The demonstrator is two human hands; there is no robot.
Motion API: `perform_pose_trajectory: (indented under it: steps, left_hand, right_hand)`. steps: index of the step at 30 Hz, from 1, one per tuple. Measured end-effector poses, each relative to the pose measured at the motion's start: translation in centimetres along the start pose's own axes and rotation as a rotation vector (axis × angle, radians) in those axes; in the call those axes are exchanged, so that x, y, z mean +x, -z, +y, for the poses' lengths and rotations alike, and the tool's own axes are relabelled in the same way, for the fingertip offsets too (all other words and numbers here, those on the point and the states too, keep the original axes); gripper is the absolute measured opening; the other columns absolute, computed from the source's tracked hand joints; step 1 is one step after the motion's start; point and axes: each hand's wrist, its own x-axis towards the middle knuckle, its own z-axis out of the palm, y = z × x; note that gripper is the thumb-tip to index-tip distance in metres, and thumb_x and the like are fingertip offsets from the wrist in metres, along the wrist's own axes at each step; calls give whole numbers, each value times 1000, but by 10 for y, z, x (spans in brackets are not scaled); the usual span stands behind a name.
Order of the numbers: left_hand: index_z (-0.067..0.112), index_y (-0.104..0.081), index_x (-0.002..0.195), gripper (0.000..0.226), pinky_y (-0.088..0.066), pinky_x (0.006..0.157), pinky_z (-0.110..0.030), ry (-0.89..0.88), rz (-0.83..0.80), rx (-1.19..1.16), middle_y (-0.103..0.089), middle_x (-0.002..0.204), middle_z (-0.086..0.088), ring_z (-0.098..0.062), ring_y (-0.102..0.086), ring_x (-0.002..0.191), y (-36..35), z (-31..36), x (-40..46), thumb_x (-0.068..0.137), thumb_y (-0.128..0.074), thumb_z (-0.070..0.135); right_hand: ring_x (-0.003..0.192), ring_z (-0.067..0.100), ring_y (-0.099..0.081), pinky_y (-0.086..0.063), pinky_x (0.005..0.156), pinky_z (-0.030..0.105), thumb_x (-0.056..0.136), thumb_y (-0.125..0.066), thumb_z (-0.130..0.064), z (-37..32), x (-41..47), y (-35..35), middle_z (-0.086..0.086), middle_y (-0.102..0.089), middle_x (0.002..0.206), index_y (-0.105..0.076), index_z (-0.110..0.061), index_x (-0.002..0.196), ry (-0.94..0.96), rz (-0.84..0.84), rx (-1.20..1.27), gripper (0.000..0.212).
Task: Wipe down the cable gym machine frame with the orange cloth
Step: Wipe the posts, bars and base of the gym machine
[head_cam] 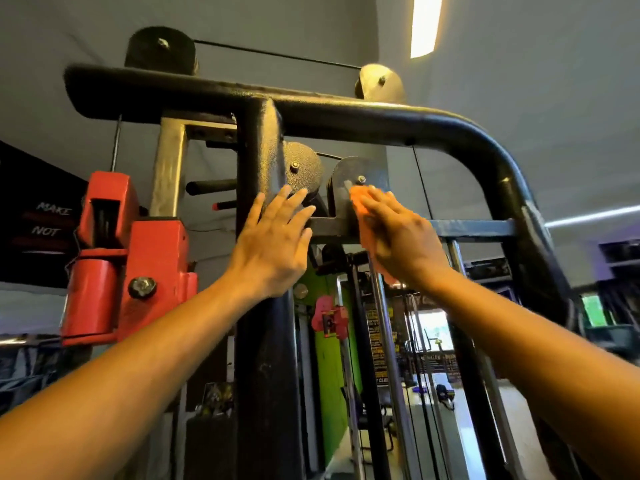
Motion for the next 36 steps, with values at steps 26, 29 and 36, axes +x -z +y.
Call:
perform_pose_trajectory:
  steps: [26, 29, 36]
  left_hand:
    - [23, -35, 166, 72, -12, 134, -44, 55, -90, 196, -27, 175, 5, -15, -21, 162, -10, 19, 76, 100, -37, 50]
    - [24, -35, 166, 72, -11, 134, -43, 56, -98, 177, -26, 176, 6, -15, -20, 162, -7, 20, 75, 100, -38, 50]
    - [24, -35, 167, 72, -11, 134, -44, 61, -103, 199, -25, 176, 5, -15, -20, 163, -5, 22, 74, 100, -38, 52]
  right_hand:
    - [164, 17, 25, 12, 134, 51, 114, -14, -61, 53, 34, -52, -9, 22, 179, 5, -35, 173, 104, -71, 1, 67]
    - [166, 25, 20, 6, 134, 57, 114, -13, -61, 44, 74, -53, -4, 19, 180, 5, -33, 173, 39, -67, 10, 68]
    - [164, 18, 27, 15, 133, 51, 113, -15, -62, 42, 23, -56, -7, 21, 179, -4, -36, 174, 135, -68, 10, 67]
